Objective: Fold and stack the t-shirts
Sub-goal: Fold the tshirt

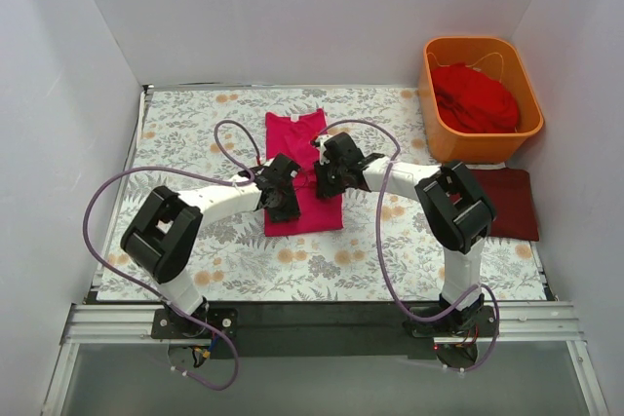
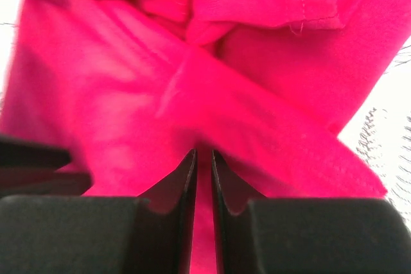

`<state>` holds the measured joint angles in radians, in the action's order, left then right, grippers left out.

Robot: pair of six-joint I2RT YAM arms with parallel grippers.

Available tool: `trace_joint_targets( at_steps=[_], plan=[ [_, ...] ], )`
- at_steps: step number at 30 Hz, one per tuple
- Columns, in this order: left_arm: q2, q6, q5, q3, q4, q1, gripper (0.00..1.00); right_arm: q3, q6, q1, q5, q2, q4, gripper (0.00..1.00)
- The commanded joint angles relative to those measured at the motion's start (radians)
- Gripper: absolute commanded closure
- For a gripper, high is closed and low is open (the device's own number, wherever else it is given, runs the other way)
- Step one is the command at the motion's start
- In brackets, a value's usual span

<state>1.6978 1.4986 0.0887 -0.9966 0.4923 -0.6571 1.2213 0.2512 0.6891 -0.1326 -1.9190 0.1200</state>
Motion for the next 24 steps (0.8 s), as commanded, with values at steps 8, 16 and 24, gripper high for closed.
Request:
trace_joint_targets(
  at_steps=[8,16,24],
  plan=[
    [-0.087,0.012,-0.029,0.115,0.081,-0.012,0.67,0.223,-0.033,-0.039,0.108,-0.126,-0.051,0.8],
    [-0.262,0.068,-0.003,0.188,0.103,-0.013,0.67,0.351,-0.053,-0.056,0.012,-0.135,-0.054,0.79],
    [-0.433,0.144,0.031,0.208,0.111,-0.013,0.64,0.062,-0.015,0.006,-0.265,0.069,-0.201,0.78]
  ],
)
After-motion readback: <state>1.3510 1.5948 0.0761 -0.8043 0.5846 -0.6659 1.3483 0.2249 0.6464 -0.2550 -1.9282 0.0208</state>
